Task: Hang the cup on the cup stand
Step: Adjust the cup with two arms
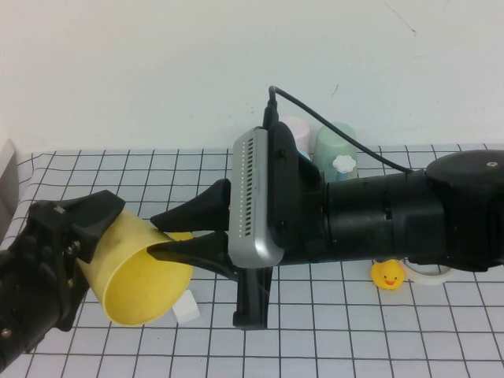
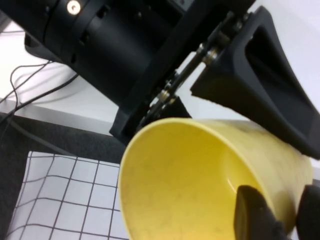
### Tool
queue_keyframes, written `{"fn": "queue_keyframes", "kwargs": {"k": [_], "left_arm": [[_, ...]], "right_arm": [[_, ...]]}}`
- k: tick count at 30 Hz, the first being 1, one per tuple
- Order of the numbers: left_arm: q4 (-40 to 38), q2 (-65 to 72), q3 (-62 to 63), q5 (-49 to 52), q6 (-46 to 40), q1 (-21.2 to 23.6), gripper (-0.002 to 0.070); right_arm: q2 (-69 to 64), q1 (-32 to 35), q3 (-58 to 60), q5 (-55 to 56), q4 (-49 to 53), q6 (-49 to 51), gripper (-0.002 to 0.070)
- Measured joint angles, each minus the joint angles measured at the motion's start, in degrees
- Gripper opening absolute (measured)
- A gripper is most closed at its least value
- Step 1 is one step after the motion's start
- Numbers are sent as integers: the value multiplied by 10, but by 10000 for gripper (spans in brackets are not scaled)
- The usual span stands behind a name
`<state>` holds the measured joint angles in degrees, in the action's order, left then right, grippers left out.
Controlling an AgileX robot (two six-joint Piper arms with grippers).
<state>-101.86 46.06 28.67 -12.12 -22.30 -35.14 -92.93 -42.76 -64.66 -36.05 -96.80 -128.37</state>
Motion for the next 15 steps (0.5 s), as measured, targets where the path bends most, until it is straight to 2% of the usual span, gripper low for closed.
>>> {"fn": "queue_keyframes", "kwargs": {"k": [15], "left_arm": [[0, 1, 0, 20, -29, 1, 572]], "right_arm": [[0, -5, 1, 65, 0, 0, 178]]}}
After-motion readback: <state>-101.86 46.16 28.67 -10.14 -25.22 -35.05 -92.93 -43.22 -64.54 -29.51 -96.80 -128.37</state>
